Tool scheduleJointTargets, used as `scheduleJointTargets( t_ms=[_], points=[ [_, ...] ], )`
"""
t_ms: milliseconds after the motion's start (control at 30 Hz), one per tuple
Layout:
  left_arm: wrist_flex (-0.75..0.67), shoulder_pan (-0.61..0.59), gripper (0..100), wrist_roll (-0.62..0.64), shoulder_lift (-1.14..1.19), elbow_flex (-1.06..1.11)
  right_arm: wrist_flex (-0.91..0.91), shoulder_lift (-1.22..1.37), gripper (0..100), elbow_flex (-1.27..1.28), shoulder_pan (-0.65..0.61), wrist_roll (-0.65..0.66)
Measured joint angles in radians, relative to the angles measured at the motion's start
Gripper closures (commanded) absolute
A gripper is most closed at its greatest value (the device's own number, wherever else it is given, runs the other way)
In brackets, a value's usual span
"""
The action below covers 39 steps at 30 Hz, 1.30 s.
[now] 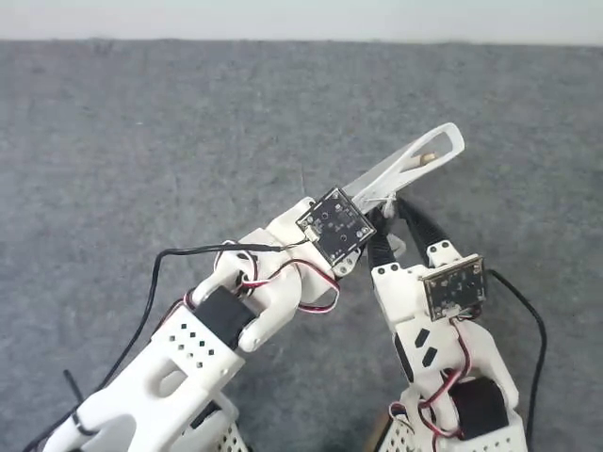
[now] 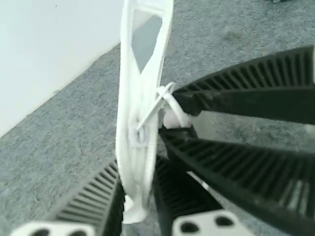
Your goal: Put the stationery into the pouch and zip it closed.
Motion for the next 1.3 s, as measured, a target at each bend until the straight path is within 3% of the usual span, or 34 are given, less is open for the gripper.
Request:
scheduleJointTargets(
  t_ms=[167, 567, 767, 933, 1300],
  points=[
    [0.0, 0.0, 99, 0.0, 0.0, 0.0, -0.025, 0.003, 99.1, 0.0, 0.011, 0.052],
    [0.0, 0.0, 99, 0.0, 0.002, 0.0, -0.026, -0.006, 99.1, -0.017, 0.172, 0.043],
    [-0.002, 0.0, 99, 0.0, 0.003, 0.0, -0.075, 0.012, 99.1, -0.018, 0.195, 0.041],
    [-0.002, 0.0, 99, 0.0, 0.006, -0.002, -0.155, 0.144, 99.1, -0.044, 0.196, 0.041],
    [-0.003, 0.0, 99, 0.0, 0.009, -0.006, -0.221, 0.351, 99.1, -0.146, 0.324, -0.038]
  ],
)
